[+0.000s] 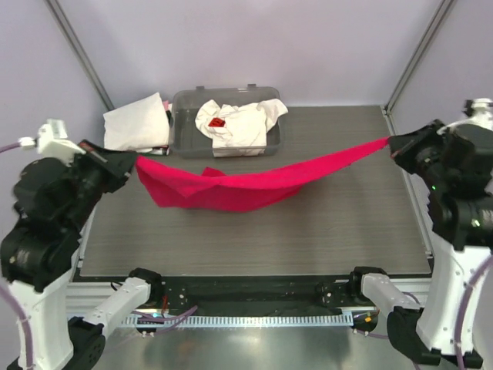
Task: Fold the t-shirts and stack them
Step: Flatten the tshirt out
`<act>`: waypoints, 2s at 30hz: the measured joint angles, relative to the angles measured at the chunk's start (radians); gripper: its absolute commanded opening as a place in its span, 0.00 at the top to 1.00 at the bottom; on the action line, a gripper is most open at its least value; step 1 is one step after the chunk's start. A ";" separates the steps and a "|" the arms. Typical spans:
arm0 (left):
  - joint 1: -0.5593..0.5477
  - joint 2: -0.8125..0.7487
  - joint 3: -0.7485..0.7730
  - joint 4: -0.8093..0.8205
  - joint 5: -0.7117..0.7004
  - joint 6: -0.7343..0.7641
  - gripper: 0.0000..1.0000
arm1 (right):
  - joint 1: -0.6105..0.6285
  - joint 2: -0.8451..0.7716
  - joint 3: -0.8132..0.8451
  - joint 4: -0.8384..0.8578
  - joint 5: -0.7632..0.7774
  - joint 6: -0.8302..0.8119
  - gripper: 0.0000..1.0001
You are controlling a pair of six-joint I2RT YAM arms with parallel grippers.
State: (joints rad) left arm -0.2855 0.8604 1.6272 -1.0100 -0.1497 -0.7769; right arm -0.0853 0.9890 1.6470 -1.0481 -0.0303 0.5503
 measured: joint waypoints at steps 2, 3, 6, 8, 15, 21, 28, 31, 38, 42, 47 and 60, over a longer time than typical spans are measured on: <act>0.000 0.007 0.134 -0.049 0.001 0.002 1.00 | 0.000 -0.023 0.147 -0.043 0.038 0.010 0.99; 0.000 0.007 0.190 -0.062 0.004 0.004 1.00 | 0.000 -0.029 0.217 -0.064 0.054 0.017 0.99; 0.000 -0.016 0.333 -0.085 0.032 0.023 1.00 | 0.000 -0.050 0.389 -0.119 0.112 0.030 0.99; 0.000 -0.041 0.404 -0.079 0.062 0.039 1.00 | 0.003 -0.082 0.502 -0.145 0.159 0.033 0.99; 0.000 -0.142 0.530 -0.010 0.158 0.079 1.00 | 0.087 -0.237 0.666 -0.164 0.343 0.032 0.99; 0.000 -0.083 0.706 0.041 0.222 0.077 1.00 | 0.181 -0.267 0.679 -0.184 0.460 0.031 0.99; 0.002 0.061 0.694 0.070 0.218 0.051 1.00 | 0.209 -0.168 0.598 -0.191 0.534 0.027 0.99; 0.002 0.153 0.543 0.067 0.185 0.048 1.00 | 0.209 -0.090 0.452 -0.177 0.558 0.027 0.99; 0.032 0.405 0.056 0.132 0.145 0.052 1.00 | 0.195 0.207 -0.087 0.028 0.613 0.028 0.99; 0.094 0.639 -0.089 0.150 0.158 0.058 0.97 | 0.102 0.470 -0.243 0.132 0.569 0.028 0.99; 0.149 0.980 0.004 0.149 0.211 0.098 0.35 | -0.020 0.791 -0.187 0.185 0.490 0.018 0.00; 0.079 0.759 -0.200 0.270 0.224 0.091 0.44 | 0.000 0.528 -0.378 0.315 0.288 -0.024 0.02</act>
State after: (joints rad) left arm -0.2066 1.6196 1.4269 -0.7395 0.0738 -0.6861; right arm -0.0849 1.5169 1.2690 -0.7334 0.2573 0.5262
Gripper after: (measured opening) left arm 0.588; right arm 0.994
